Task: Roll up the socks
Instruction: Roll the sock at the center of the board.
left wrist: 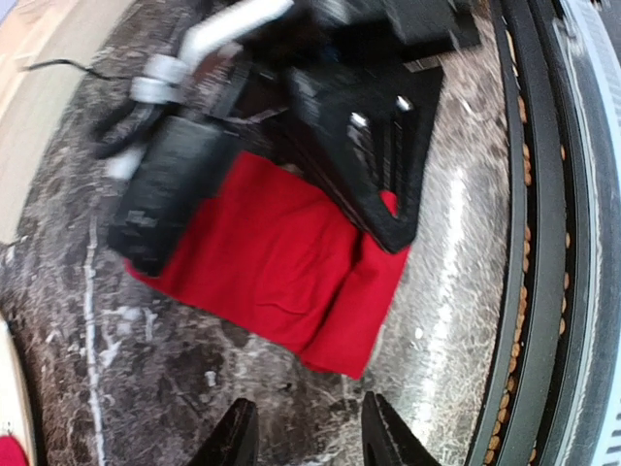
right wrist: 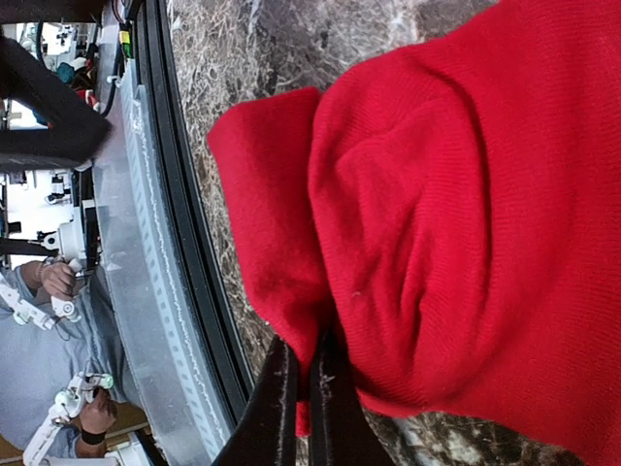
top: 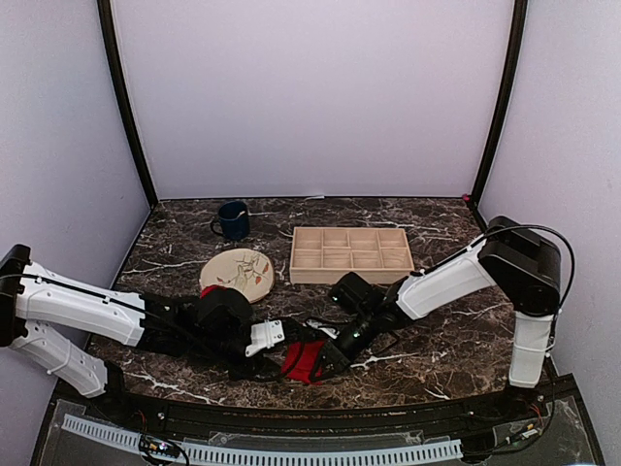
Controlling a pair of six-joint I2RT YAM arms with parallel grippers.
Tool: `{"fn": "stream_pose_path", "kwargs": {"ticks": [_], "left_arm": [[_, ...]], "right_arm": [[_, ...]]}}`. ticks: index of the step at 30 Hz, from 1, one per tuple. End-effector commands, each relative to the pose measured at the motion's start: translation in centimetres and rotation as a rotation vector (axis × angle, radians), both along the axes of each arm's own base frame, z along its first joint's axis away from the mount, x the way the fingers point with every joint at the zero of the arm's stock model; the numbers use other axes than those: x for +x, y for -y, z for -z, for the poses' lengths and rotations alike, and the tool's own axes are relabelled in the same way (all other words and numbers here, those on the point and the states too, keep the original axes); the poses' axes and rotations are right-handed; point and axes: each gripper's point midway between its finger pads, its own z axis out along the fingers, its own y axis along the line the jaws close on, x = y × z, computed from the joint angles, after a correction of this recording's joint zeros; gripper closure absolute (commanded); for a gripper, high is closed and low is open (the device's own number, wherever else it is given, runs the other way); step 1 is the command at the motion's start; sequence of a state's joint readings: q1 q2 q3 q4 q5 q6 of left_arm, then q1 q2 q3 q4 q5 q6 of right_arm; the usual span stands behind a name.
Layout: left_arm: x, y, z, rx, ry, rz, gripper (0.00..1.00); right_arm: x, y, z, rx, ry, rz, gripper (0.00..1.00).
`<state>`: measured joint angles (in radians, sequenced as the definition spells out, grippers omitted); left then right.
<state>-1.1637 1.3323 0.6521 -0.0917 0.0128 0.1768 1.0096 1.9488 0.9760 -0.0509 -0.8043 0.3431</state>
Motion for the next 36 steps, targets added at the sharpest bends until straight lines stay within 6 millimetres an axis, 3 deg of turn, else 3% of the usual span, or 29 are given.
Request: {"fn": "stream_pose_path", "kwargs": {"ticks": [1, 13, 23, 28, 36], "left_arm": [[-0.3, 1.0, 0.1, 0.035, 0.071, 0.085, 0.61], [-1.6, 3.3, 1.5, 0.137, 0.173, 0.268, 0.61], [-1.8, 3.2, 3.4, 0.221, 0.196, 0.314, 0.62], [-0.6, 3.3, 3.2, 0.228, 0.251, 0.277, 0.62], [-0.9, 3.2, 4.0, 0.248, 0.245, 0.302, 0.64]], "right_arm": [[0.1, -0.2, -0.2, -0.002, -0.061, 0.019, 1.00], [0.3, -0.4, -0.1, -0.022, -0.129, 0.025, 0.96], [0.4, -0.7, -0.7, -0.013, -0.141, 0.013, 0.96], [0.2, -0.7, -0.8, -0.013, -0.149, 0.005, 0.96], [0.0, -0.6, -0.7, -0.016, -0.158, -0.002, 0.96]]}}
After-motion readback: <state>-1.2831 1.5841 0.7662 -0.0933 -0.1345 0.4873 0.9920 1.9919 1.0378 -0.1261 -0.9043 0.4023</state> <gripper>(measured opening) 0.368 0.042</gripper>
